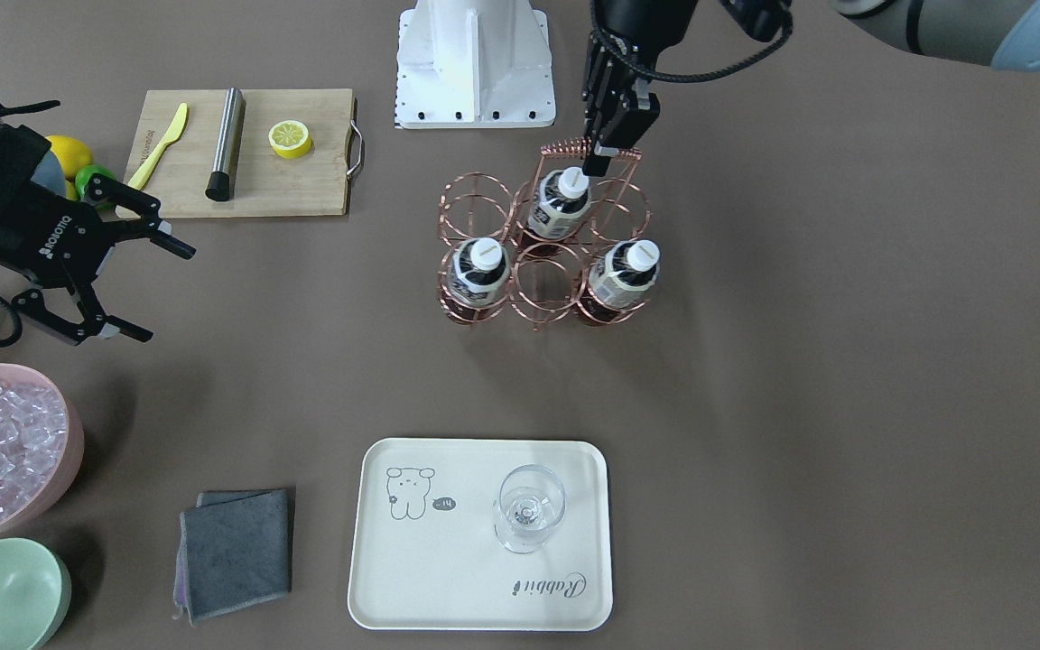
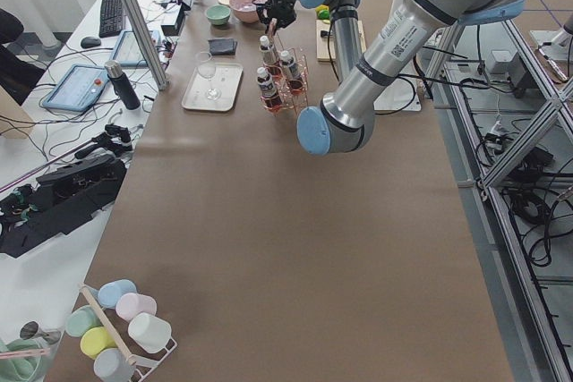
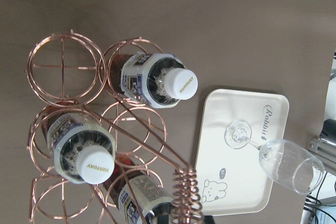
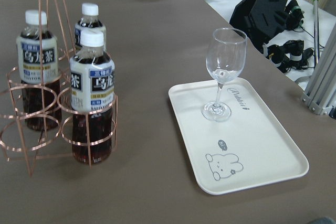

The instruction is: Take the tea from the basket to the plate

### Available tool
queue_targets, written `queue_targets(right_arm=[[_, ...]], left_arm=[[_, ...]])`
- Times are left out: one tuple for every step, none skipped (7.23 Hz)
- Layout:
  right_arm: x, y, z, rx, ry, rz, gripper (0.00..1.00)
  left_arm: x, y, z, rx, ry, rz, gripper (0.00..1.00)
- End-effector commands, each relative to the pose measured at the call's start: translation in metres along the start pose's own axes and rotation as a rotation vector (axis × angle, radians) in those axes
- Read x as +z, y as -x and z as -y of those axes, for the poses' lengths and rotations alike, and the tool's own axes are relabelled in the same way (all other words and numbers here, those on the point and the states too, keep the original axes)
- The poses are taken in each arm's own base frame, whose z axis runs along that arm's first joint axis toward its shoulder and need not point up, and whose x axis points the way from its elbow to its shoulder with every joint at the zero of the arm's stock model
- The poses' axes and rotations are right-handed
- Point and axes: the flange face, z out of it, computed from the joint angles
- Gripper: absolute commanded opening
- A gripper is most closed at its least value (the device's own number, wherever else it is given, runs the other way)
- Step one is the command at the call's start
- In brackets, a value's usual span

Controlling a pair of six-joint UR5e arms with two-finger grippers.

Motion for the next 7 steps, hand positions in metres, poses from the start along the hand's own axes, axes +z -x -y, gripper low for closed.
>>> queue_targets(right_arm=[[0.037,0.032,-0.019,-0.073,-0.169,-0.004,1.0],[0.047,0.046,-0.016,-0.104,-0.231,0.008,1.0],[0.048,0.056,-0.013,-0.104,-0.271,0.038,1.0],[0.052,0.054,-0.001,-0.065,-0.333,0.02,0.98],[0.052,0.053,-0.004,-0.048,-0.338,0.018,1.0],[0.055,0.058,-0.003,-0.056,-0.369,0.02,1.0],[0.057,0.061,-0.002,-0.056,-0.372,0.026,1.0]], left_arm=[[0.013,0.03,-0.046,-0.021,0.014,0.024,0.0],[0.015,0.035,-0.05,-0.034,0.019,0.031,0.0],[0.015,0.037,-0.056,-0.031,0.033,0.034,0.0],[0.016,0.036,-0.056,-0.031,0.032,0.033,0.0],[0.02,0.037,-0.053,-0.033,0.023,0.036,0.0],[0.027,0.035,-0.053,-0.034,0.013,0.039,0.0],[0.028,0.038,-0.055,-0.028,0.021,0.042,0.0]])
